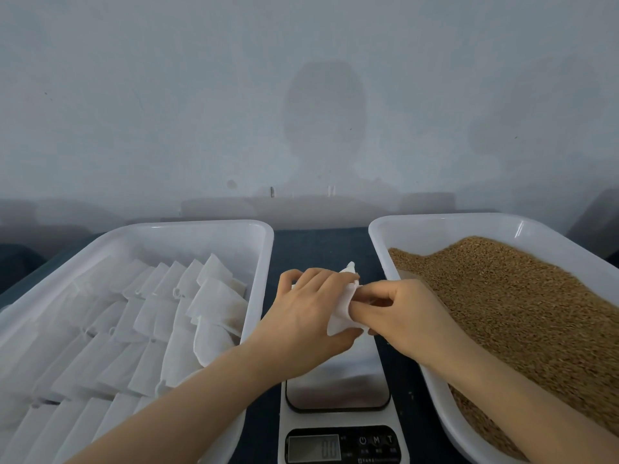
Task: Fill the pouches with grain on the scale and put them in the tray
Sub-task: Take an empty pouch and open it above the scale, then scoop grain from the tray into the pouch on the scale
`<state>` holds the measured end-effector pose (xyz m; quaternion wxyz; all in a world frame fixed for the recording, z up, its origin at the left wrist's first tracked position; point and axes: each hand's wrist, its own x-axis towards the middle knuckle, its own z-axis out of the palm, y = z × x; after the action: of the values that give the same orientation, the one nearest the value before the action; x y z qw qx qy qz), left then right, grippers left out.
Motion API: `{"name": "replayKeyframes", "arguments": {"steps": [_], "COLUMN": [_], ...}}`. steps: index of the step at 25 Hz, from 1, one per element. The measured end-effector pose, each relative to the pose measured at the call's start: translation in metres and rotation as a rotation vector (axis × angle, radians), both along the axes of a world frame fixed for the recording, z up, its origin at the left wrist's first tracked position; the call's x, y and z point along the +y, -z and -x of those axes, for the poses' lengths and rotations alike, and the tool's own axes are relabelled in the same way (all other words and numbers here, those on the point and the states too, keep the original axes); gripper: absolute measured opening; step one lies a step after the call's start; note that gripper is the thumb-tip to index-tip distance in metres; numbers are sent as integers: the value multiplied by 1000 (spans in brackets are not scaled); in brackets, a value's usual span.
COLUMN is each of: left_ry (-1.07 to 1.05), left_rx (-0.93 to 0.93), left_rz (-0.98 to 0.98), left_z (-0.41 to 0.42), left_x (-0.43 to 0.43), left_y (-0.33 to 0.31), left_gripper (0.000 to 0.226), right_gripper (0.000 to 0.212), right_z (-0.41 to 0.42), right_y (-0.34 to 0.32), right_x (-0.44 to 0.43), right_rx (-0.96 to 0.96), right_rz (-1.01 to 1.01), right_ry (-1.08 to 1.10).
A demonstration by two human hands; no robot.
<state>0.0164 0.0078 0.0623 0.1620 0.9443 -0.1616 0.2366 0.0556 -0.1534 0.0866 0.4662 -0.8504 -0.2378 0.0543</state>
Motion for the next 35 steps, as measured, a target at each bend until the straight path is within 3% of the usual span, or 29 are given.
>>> {"name": "replayKeyframes", "arguments": {"steps": [6,9,11,14,16,22,28,35], "left_ry": [-47,-61,-47,-27,-10,19,45,40], "left_rx": [85,221,309,427,472,541,580,605], "left_rz": [150,289,375,477,514,577,569,552], "left_z": [-3,-3,-4,-4,-4,-4,-5,-6], "left_x": [1,3,4,6,6,9,7,6], "left_y": [-1,-3,-5,-7,-9,-8,-7,-7], "left_gripper": [39,42,43,47,50,51,50,51], "right_gripper": [17,15,18,35,41,50,36,45], "right_z": [1,-18,-34,-44,-45,-48,-52,-75], "right_y": [-7,-18,-22,-4,12,19,16,16], "right_x": [-5,-35,-60,-79,-80,-75,-87,-111], "right_rx": [9,-175,-242,-36,28,68,78,5], "right_rz": [-65,-40,274,843,976,897,683,723], "right_ry": [14,268,361,306,279,341,472,706]}}
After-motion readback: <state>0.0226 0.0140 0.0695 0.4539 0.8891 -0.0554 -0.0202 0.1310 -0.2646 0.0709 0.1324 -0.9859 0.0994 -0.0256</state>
